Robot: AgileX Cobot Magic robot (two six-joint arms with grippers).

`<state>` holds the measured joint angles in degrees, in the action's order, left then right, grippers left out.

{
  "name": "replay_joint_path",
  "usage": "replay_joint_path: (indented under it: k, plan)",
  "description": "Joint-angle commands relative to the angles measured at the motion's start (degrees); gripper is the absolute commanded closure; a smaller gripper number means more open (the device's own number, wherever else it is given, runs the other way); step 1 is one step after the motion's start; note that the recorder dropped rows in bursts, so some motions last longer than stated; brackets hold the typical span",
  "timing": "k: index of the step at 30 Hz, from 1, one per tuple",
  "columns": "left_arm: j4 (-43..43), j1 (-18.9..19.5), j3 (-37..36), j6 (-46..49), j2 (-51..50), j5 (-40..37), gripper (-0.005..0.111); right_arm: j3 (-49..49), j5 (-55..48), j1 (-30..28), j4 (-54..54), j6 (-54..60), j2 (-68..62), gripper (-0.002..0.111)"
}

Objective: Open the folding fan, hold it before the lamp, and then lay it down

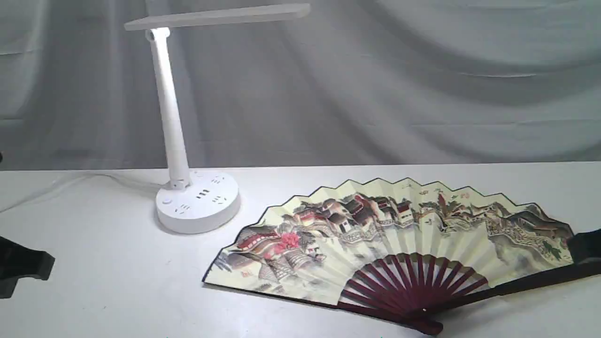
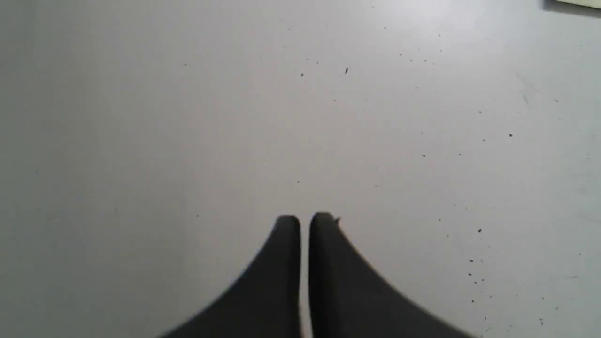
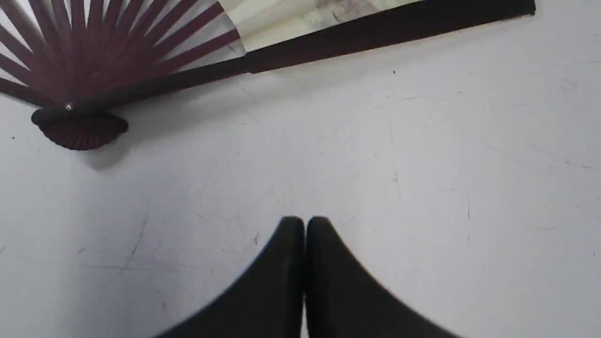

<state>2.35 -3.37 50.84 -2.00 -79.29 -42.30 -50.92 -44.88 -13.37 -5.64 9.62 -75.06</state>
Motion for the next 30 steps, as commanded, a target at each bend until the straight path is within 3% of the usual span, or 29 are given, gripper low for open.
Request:
replay_joint_path:
  k: [1, 17, 23, 30]
  plan:
    - [-0.03, 0.03, 0.46, 0.74, 2.64, 0.52, 0.107, 0.21, 1.74, 0.18, 0.59, 0.61, 1.16, 0.108]
    - [-0.83, 0.03, 0.35, 0.62, 8.01, 1.36, 0.107, 0.21, 1.58, 1.06, -6.32, 6.0, 1.58, 0.108]
    - [-0.83, 0.03, -0.86, 0.62, 8.01, 2.16, 0.107, 0.21, 1.7, 6.82, 0.14, 1.08, 1.58, 0.108]
    - [-0.83, 0.03, -0.84, 0.62, 8.01, 1.96, 0.107, 0.21, 1.59, 7.21, 6.24, -4.34, 1.58, 0.108]
